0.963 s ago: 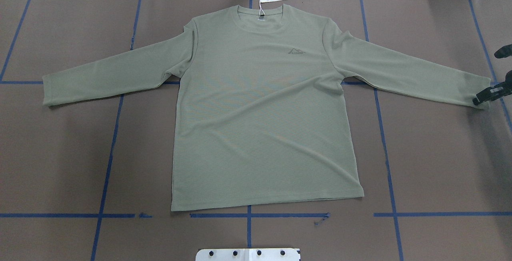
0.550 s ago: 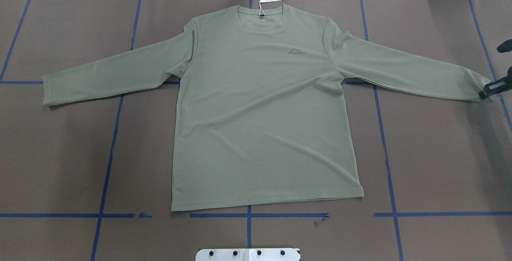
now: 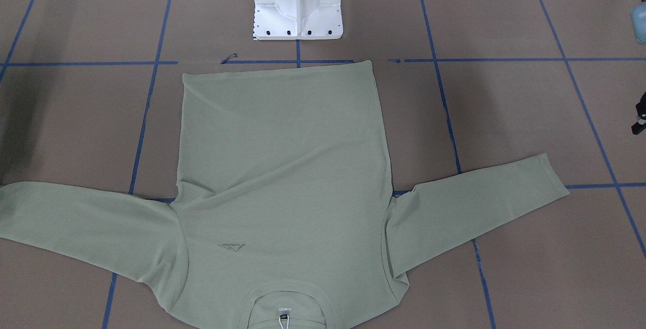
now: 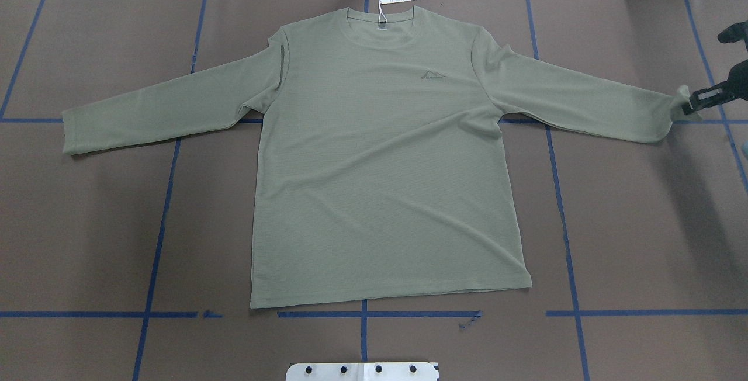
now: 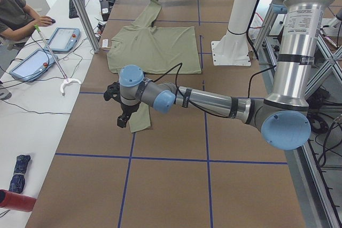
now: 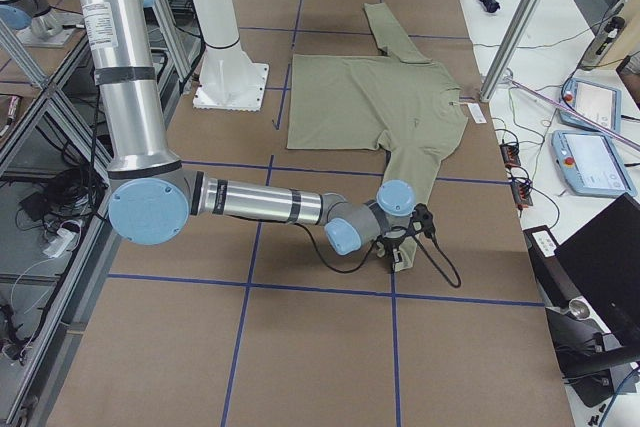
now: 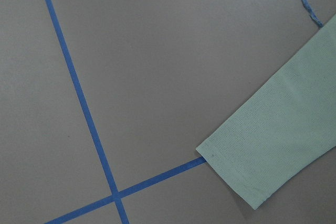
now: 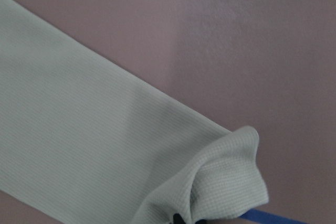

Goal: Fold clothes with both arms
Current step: 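Carry the grasped sleeve across the shirt body toward the collar with the right gripper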

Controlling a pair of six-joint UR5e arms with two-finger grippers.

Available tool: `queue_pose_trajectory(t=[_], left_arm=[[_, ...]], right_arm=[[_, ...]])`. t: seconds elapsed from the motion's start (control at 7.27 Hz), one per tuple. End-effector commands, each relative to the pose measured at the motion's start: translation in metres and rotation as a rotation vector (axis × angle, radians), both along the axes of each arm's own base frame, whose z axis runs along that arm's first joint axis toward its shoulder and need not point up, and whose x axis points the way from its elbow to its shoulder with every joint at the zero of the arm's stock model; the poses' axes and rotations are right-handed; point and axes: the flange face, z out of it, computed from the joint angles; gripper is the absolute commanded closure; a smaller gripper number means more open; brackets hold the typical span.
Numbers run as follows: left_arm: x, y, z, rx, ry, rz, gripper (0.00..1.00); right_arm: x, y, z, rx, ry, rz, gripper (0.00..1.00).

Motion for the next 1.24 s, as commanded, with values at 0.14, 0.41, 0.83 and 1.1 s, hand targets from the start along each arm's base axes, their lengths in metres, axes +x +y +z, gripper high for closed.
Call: queue_pose_trajectory(t=[0.14,0.41,0.83,1.1], left_arm=[[0.000,0.001,-0.001,0.000,0.001,-0.001,0.01],[0.000,0.001,0.000,-0.001,-0.001,-0.002,0.01],[0.000,0.001,0.002,-0.004,-0.005,-0.002,0.01],[0.000,0.000,0.005,-0.009,-0.006,-0.001,0.01]], right_arm=[[-0.140,-0.057,-0.178,-0.033,-0.175,0.018,1.00],[-0.249,-0.070,-0.334,-0.019,-0.235,0.073,1.00],[-0.385,-0.014,-0.496,-0.019,-0.290,0.185,1.00],[-0.463,0.003,-0.503,0.004,-0.219,0.226,1.00]])
